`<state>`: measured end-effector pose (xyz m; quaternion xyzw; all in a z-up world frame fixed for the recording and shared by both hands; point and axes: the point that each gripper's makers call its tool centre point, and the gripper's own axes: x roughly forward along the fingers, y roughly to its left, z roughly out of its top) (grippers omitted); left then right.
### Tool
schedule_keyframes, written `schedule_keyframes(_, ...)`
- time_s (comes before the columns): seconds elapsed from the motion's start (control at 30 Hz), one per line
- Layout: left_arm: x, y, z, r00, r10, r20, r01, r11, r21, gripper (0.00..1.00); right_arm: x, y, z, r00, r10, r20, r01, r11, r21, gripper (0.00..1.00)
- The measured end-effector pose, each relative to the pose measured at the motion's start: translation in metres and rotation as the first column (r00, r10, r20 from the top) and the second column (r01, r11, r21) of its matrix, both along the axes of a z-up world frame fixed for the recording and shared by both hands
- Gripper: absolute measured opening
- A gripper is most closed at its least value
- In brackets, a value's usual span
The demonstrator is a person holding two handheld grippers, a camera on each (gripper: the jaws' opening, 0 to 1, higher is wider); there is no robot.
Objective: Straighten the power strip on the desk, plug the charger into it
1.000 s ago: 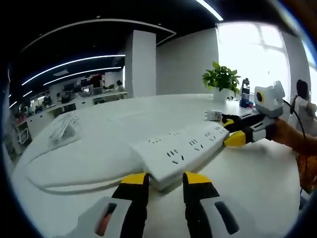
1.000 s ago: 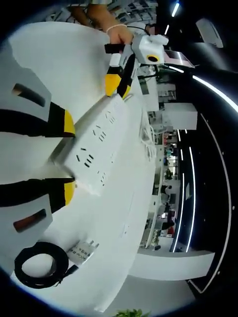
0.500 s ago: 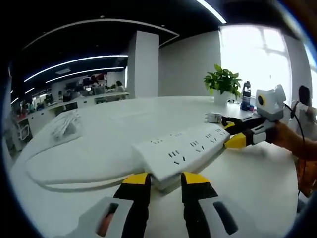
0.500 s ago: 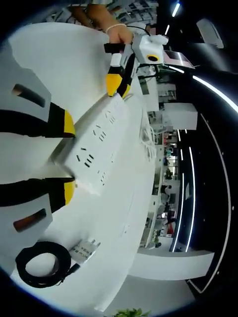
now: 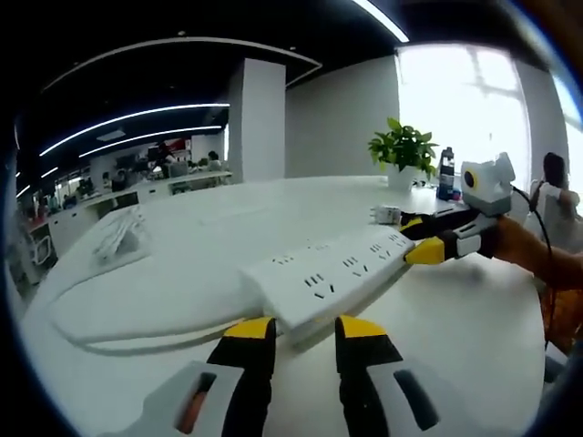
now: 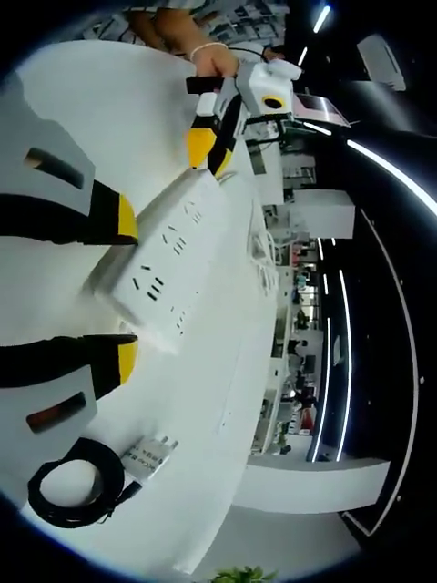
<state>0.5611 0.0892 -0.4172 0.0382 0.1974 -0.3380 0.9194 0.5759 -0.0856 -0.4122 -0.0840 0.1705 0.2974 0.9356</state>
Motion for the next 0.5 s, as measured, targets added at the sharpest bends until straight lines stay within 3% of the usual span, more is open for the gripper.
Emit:
schedule_keyframes(0.27,-0.002,0.007,0.003,1.0,0.016,-0.002,-0.016,0.999,-0.039,0.35,0.001,-0.002,0.01,1.0,-0.01,0.023,0.009,0.999,0.044,0.39)
schedule_keyframes(0.5,-0.002,0.01,0.012,0.999,0.02,0.031,-0.018,0.997,-0.073,0.38,0.0,-0.002,0.016,0.998,0.006,0.055,-0.009,0.998,0.056,0.4)
